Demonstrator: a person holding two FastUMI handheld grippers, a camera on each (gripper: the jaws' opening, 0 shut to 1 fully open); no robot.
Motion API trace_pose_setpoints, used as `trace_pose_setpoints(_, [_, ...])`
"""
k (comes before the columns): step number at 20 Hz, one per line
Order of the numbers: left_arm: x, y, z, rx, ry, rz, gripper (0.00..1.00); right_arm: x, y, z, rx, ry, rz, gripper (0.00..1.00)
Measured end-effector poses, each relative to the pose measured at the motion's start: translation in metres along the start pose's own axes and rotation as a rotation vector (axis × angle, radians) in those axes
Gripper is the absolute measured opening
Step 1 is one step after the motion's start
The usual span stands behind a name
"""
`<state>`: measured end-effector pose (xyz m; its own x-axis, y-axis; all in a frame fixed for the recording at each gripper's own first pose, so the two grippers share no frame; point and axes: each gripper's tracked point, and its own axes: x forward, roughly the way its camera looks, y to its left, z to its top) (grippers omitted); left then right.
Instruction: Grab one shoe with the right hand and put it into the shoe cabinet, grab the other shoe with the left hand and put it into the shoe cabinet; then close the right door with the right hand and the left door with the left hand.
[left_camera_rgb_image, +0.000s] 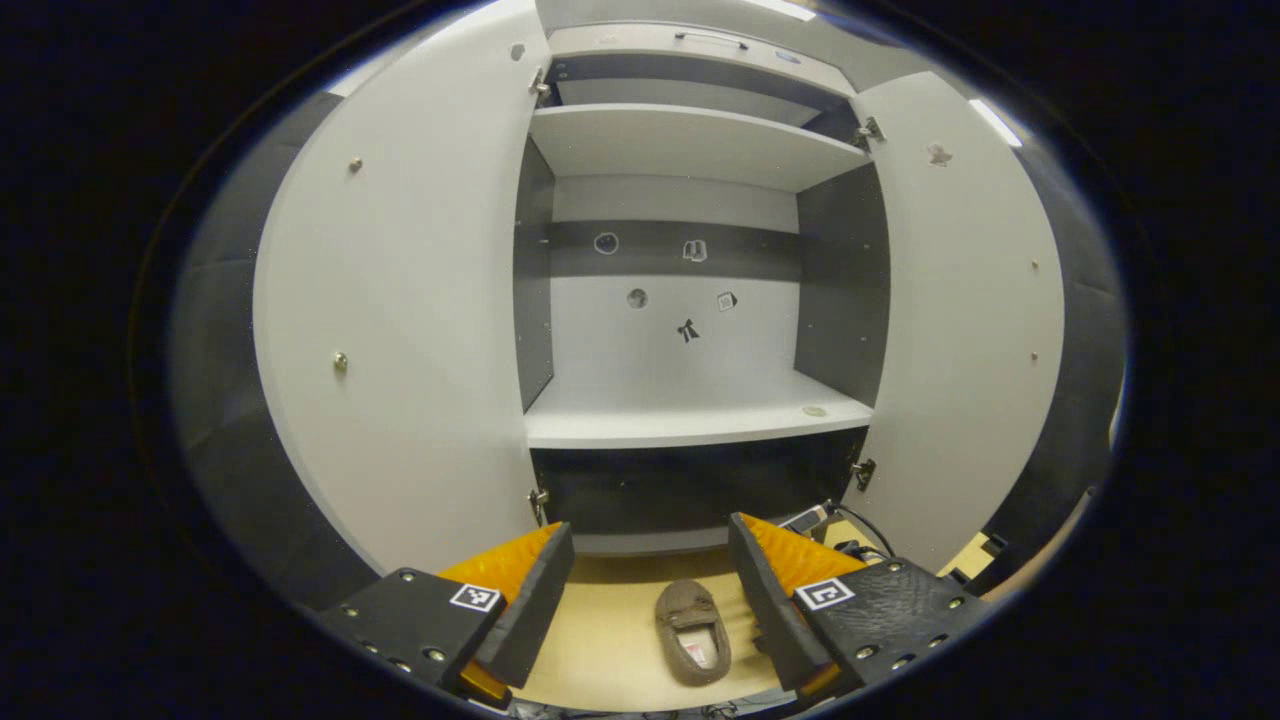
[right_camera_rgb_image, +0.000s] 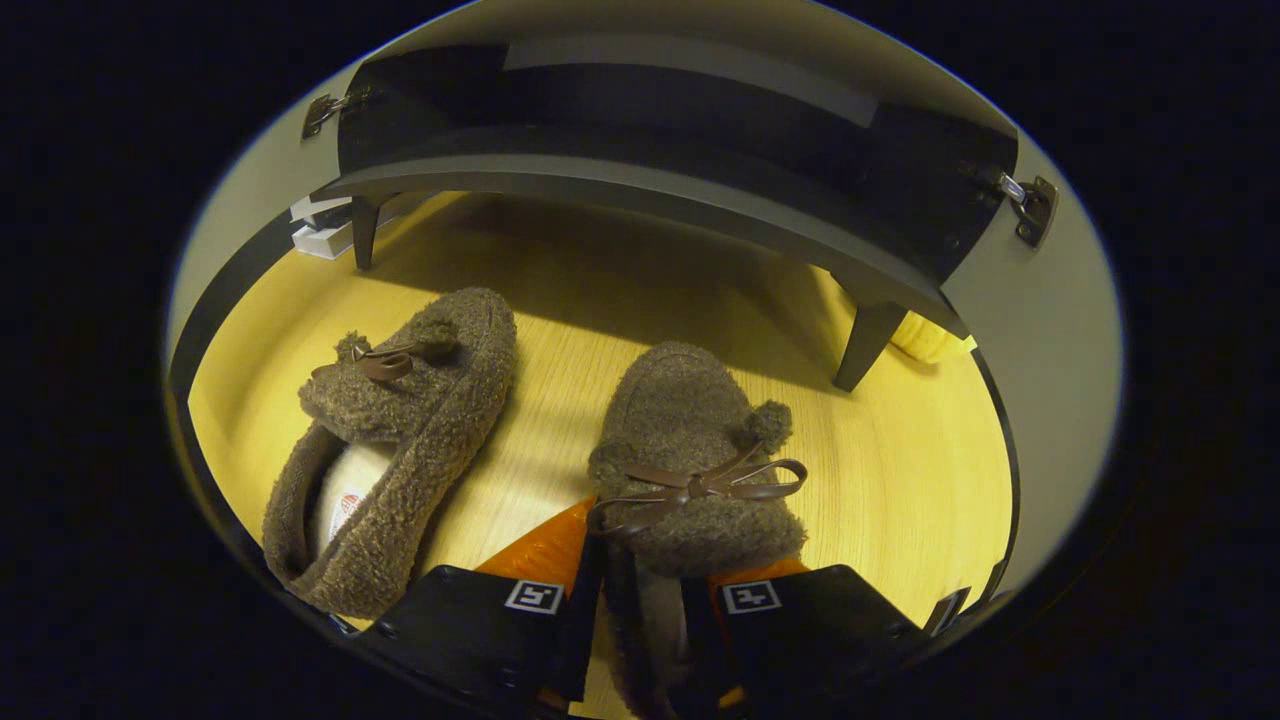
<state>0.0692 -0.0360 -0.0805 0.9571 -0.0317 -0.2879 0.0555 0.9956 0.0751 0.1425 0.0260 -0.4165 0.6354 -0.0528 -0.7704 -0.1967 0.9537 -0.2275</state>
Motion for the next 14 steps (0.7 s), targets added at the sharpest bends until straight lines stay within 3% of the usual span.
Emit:
trace_pose_setpoints(1, [0.002,0.0,-0.001,-0.007,0.006,0.006,0.9,0.0,0.0,-0.001,0.0,0.013,0.016,0.31])
trace_pose_setpoints(3, [0.007,0.001,-0.005,-0.018,0.017,0.019,0.9,0.006,0.003,0.002,0.032,0.02,0.072,0.31])
trace_pose_setpoints(4, [0.009,0.001,-0.006,-0.025,0.024,0.025,0.9,-0.003,0.005,0.002,0.06,0.039,0.102,0.13])
trace_pose_setpoints(5, [0.011,0.002,-0.008,-0.033,0.032,0.03,0.9,-0.005,0.004,0.003,0.091,0.047,0.121,0.05])
trace_pose_setpoints(8, [0.02,0.002,-0.013,-0.051,0.052,0.046,0.94,-0.005,0.003,0.006,0.146,0.092,0.184,0.02])
trace_pose_setpoints(14, [0.032,0.004,-0.019,-0.029,0.076,0.089,0.9,-0.021,-0.002,0.015,0.222,0.117,0.222,0.02])
